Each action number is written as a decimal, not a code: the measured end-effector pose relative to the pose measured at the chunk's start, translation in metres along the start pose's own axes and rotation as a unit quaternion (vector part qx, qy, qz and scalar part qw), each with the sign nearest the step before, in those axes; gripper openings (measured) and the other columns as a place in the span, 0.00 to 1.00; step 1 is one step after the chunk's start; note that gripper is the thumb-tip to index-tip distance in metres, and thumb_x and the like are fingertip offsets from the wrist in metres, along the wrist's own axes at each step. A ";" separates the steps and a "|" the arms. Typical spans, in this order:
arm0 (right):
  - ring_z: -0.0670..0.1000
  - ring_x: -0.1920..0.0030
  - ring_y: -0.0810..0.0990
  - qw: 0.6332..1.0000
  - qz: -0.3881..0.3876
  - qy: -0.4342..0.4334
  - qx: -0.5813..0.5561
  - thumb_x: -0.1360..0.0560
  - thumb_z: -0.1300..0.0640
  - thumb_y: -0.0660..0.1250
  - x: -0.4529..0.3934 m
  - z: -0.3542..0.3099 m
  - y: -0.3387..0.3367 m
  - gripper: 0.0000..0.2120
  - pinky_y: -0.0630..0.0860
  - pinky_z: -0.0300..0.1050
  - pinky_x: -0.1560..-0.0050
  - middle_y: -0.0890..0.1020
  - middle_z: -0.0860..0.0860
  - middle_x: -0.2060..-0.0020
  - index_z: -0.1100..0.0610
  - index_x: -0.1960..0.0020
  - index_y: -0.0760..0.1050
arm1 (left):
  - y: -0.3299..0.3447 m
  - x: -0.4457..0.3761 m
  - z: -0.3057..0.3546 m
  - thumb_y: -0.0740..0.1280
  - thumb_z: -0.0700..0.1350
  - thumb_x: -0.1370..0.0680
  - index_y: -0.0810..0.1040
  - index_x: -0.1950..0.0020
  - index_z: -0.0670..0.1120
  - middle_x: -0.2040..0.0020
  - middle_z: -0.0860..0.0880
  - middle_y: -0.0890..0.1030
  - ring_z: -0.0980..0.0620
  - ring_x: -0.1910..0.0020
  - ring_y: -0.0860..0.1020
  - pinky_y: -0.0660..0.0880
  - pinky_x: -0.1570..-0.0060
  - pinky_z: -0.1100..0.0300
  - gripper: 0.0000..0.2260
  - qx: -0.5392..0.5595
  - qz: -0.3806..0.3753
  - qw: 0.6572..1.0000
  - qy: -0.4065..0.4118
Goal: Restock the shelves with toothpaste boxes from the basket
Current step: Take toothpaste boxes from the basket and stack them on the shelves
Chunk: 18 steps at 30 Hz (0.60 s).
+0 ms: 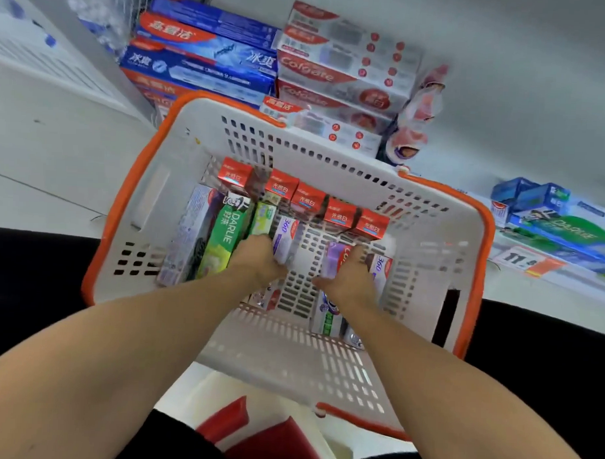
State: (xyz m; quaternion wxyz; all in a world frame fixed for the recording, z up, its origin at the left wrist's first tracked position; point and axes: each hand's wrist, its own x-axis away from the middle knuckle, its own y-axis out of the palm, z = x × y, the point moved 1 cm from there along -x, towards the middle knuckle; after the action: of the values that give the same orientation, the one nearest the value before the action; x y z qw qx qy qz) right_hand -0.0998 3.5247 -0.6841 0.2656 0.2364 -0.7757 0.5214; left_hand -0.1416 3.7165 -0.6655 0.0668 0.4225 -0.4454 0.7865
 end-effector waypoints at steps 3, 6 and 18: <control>0.62 0.47 0.82 1.000 -0.003 0.013 -0.013 0.30 0.54 0.78 0.000 -0.006 0.005 0.47 0.80 0.52 0.51 0.81 0.59 0.45 0.61 0.25 0.50 | -0.011 -0.003 0.000 0.77 0.59 0.30 0.78 0.64 0.46 0.66 0.50 0.81 0.55 0.69 0.79 0.71 0.72 0.65 0.18 0.089 -0.057 0.994 -0.015; 0.61 0.42 0.81 0.992 -0.053 0.069 -0.086 0.33 0.54 0.81 -0.002 -0.016 -0.010 0.50 0.81 0.52 0.47 0.79 0.59 0.39 0.64 0.24 0.52 | -0.020 0.004 -0.008 0.76 0.59 0.30 0.81 0.50 0.45 0.57 0.49 0.85 0.54 0.63 0.85 0.74 0.66 0.61 0.20 0.196 -0.150 0.969 -0.018; 0.57 0.48 0.81 0.869 -0.423 0.022 -0.256 0.26 0.51 0.75 0.034 -0.069 -0.087 0.21 0.79 0.55 0.40 0.79 0.58 0.48 0.58 0.38 0.74 | -0.079 0.069 -0.010 0.74 0.41 0.25 0.76 0.33 0.45 0.41 0.42 0.84 0.41 0.39 0.81 0.78 0.42 0.48 0.21 0.415 -0.260 0.872 -0.012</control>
State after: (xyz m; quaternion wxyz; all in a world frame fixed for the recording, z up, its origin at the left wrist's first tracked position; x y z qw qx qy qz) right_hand -0.0572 3.5561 -0.5805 0.5293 0.4542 -0.7014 0.1470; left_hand -0.1537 3.7527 -0.5669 0.0817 0.5216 0.0466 0.8480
